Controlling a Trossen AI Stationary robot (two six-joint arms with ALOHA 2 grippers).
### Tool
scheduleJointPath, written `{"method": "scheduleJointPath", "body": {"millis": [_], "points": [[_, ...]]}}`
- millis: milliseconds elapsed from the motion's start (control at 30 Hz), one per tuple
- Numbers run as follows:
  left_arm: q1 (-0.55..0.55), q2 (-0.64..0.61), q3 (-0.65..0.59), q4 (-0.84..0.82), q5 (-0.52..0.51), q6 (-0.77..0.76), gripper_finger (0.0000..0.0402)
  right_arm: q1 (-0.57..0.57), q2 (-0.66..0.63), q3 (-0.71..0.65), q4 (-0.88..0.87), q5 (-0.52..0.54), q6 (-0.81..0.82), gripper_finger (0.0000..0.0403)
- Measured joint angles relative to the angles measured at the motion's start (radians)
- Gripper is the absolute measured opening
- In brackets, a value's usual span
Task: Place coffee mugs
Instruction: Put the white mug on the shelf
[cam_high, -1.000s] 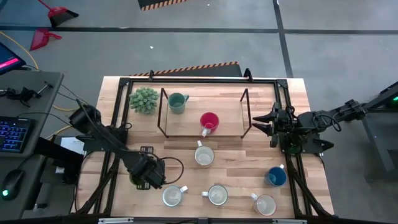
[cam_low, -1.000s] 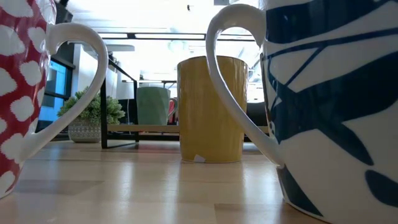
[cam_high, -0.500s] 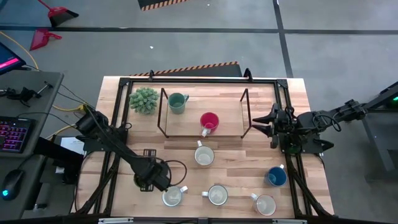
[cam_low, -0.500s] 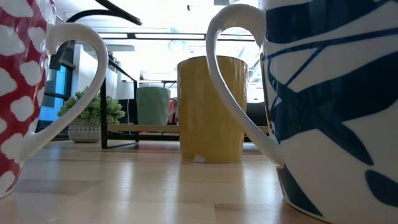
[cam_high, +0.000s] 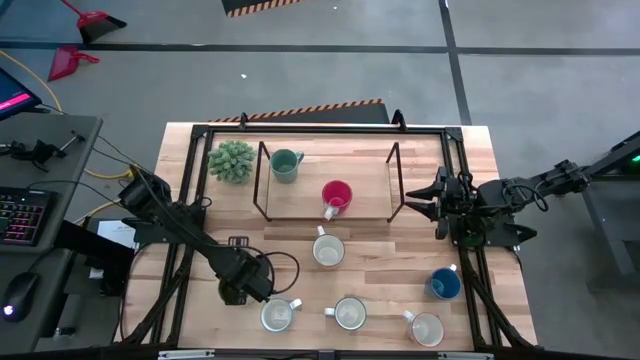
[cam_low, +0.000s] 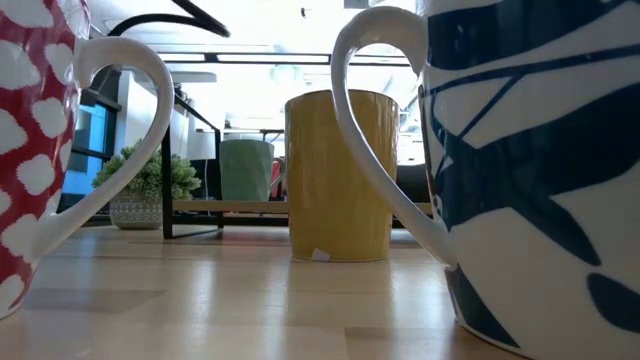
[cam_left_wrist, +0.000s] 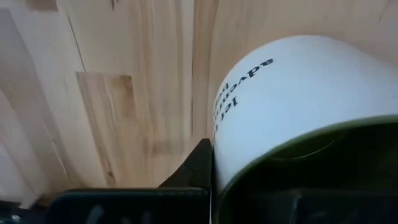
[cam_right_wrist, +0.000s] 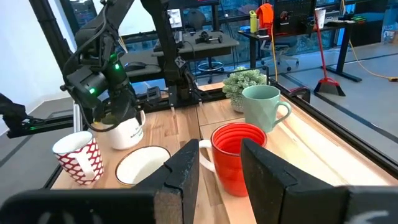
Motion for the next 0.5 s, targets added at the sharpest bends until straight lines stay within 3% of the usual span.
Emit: {"method": "scheduleJointPath", "body": {"millis": [233, 500], "points": [[0.023, -0.057, -0.002, -0.069, 0.028, -0.072, 0.0007, 0.0, 0.0, 0.0, -0.004, -0.001, 0.0, 0.0103], [0.095, -0.299, -0.001, -0.108, -0.028, -0.216, 0.0007, 0.0, 0.0, 0.0, -0.005, -0.008, 0.0, 0.0103]]}}
